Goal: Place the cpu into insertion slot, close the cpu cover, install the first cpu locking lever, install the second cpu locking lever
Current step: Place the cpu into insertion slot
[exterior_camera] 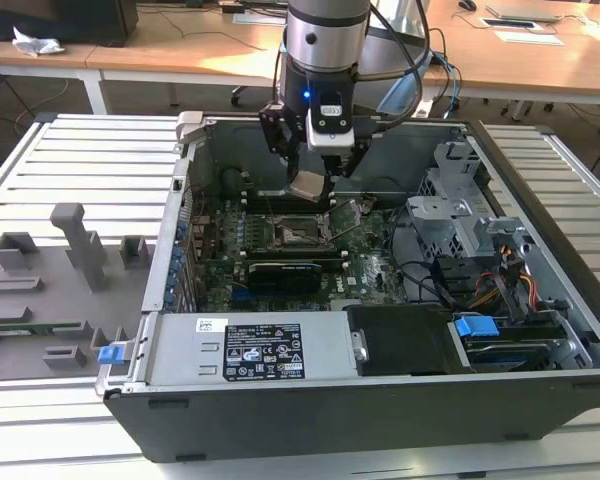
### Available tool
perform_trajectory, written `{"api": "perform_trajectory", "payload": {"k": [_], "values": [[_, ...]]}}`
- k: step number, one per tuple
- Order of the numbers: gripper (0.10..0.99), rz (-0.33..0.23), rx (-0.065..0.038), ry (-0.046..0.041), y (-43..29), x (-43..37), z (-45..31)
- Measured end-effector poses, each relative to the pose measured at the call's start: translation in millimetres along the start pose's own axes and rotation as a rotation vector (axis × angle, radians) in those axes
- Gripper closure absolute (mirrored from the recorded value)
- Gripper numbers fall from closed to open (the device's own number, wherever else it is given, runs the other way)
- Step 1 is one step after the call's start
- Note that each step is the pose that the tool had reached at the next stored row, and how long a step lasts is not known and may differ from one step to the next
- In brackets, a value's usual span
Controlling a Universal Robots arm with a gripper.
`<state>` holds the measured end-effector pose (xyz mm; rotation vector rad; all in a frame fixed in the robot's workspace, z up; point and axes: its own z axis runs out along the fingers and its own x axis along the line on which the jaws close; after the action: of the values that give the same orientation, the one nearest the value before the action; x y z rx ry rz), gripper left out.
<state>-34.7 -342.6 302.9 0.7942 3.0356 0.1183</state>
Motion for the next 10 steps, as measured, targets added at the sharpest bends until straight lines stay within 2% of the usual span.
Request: {"api": "perform_trajectory", "payload": {"k": [3,4,6,10], "values": [[0.545,0.049,-0.001,-0.0036,-0.1,0.0,0.8],[0.545,0.087,-0.001,-0.0065,-0.1,0.0,1.5],[0.545,0.121,-0.002,-0.0091,-0.1,0.0,2.0],[0.545,0.227,-0.003,-0.0172,-0.3,-0.1,3.8]]}}
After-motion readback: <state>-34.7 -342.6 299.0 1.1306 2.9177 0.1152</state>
